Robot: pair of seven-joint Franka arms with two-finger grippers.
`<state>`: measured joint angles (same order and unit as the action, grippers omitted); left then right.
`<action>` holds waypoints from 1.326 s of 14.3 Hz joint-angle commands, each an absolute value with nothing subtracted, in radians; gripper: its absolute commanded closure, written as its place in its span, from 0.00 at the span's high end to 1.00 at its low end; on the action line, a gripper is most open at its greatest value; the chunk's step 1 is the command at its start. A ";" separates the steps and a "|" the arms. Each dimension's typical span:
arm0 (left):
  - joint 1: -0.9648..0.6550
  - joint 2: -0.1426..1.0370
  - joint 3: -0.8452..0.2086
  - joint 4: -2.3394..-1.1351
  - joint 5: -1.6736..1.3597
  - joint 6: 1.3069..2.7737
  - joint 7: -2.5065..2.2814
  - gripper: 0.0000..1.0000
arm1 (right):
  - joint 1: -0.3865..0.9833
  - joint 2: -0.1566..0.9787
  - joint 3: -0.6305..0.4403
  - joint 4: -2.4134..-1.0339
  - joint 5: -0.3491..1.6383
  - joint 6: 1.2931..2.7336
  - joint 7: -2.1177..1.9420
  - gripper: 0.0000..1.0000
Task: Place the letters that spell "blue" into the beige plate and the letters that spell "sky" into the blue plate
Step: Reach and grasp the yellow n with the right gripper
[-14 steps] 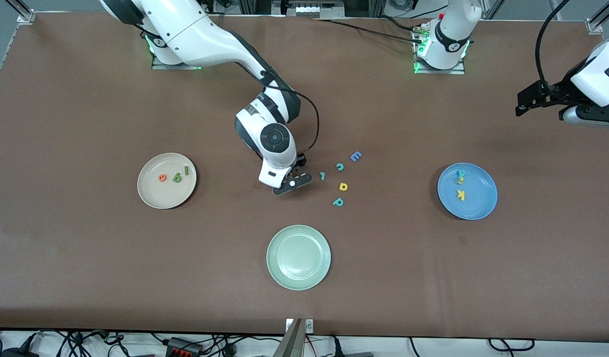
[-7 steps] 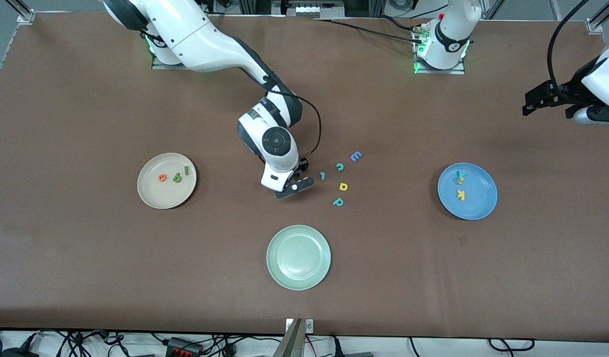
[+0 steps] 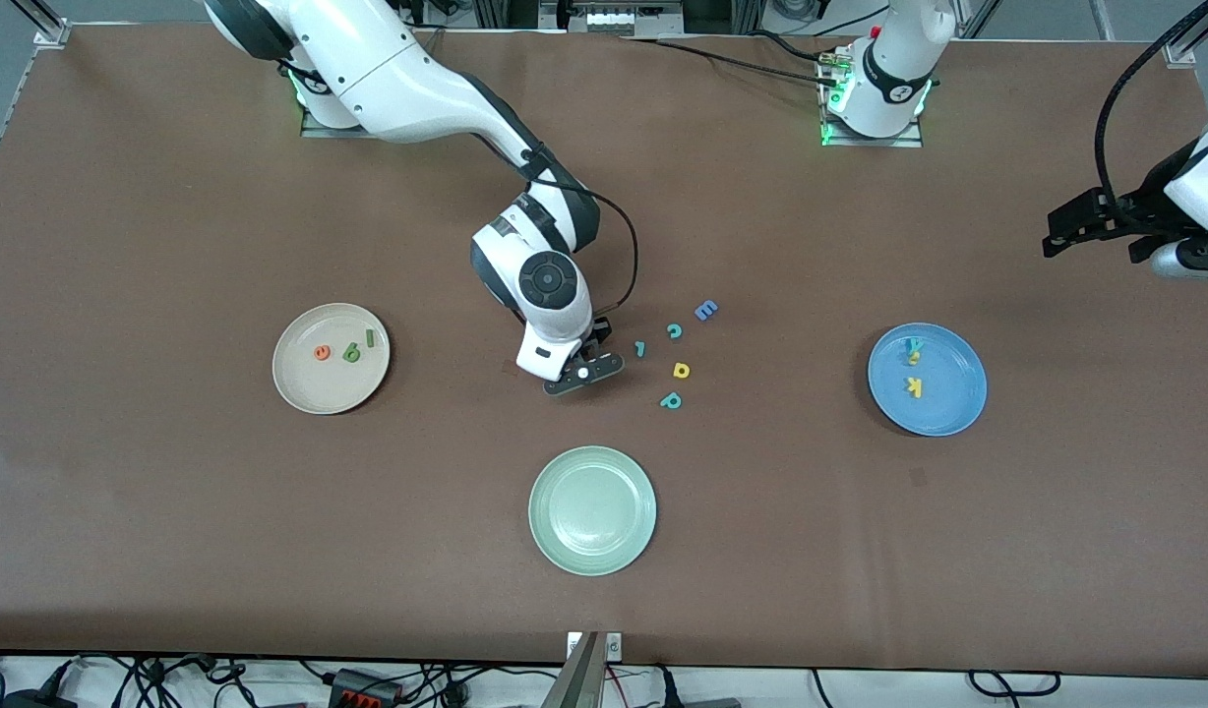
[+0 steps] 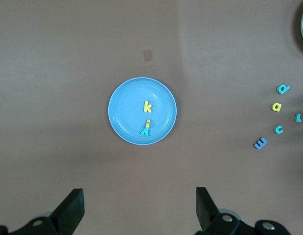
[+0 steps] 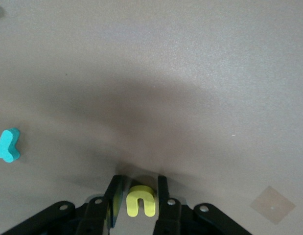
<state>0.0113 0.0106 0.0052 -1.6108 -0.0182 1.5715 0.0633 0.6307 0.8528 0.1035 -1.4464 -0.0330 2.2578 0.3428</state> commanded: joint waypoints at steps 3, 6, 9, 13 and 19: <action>0.018 0.025 -0.002 -1.578 -0.035 1.563 0.068 1.00 | 0.641 0.858 0.101 -1.428 -0.038 2.223 0.383 0.39; 0.018 0.041 -0.003 -1.577 -0.034 1.613 0.067 1.00 | 0.643 0.854 0.101 -1.428 -0.044 2.198 0.387 0.39; 0.018 0.054 -0.003 -1.575 -0.035 1.629 0.067 1.00 | 0.641 0.856 0.101 -1.428 -0.044 2.198 0.387 0.38; 0.018 0.052 -0.005 -1.575 -0.035 1.626 0.067 1.00 | 0.641 0.856 0.101 -1.428 -0.043 2.198 0.384 0.00; 0.018 0.052 -0.006 -1.574 -0.035 1.628 0.067 1.00 | 0.526 0.760 0.092 -1.433 -0.026 2.099 0.387 0.00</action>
<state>0.0113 0.0442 -0.0004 -1.5976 -0.0183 1.6342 0.0627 0.6007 0.8298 0.0830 -1.4236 -0.0328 2.1933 0.3868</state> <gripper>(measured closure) 0.000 0.744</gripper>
